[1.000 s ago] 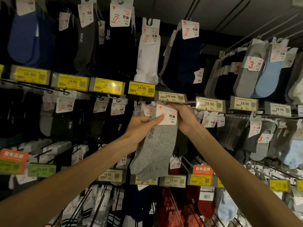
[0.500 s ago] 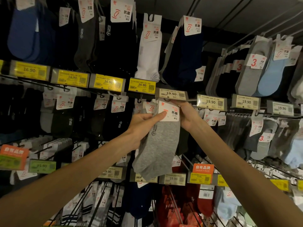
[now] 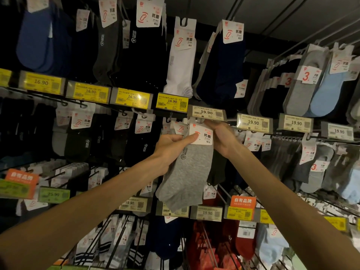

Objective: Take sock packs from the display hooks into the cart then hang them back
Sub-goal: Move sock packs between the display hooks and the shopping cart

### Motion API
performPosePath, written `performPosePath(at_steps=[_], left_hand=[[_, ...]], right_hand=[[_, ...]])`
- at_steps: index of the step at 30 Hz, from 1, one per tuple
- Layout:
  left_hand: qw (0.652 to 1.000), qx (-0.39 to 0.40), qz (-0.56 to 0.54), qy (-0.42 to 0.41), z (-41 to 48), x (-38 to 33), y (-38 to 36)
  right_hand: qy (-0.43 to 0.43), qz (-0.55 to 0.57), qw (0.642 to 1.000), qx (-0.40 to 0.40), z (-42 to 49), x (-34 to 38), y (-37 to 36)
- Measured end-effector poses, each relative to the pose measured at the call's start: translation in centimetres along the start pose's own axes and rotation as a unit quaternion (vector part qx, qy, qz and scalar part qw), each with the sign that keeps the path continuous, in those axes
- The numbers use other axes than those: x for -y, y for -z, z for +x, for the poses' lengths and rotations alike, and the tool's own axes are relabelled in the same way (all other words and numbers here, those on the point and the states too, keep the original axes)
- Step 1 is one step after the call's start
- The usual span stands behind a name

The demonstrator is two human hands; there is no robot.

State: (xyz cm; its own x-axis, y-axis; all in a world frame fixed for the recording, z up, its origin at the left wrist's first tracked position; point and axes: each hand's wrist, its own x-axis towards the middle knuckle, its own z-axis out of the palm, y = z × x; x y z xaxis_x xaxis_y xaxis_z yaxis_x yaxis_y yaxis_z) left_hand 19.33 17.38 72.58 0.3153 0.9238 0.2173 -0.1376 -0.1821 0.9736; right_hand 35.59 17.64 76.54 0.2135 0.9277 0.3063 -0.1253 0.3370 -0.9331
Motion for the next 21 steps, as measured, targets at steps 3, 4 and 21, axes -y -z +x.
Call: performPosePath(at_steps=[3,4,21], left_hand=[[1.0,-0.016,0.014,-0.011,0.8,0.9,0.2],[1.0,-0.021,0.012,-0.013,0.9,1.2,0.3],[0.982,-0.161,0.086,-0.057,3.0,4.4,9.3]], right_hand=[[0.151,-0.146,0.975,-0.077,-0.6,-1.9,-0.4],[0.198,-0.173,0.962,-0.071,-0.8,-2.7,-0.3],[0.19,-0.422,0.879,-0.111,6.5,-8.1,0.8]])
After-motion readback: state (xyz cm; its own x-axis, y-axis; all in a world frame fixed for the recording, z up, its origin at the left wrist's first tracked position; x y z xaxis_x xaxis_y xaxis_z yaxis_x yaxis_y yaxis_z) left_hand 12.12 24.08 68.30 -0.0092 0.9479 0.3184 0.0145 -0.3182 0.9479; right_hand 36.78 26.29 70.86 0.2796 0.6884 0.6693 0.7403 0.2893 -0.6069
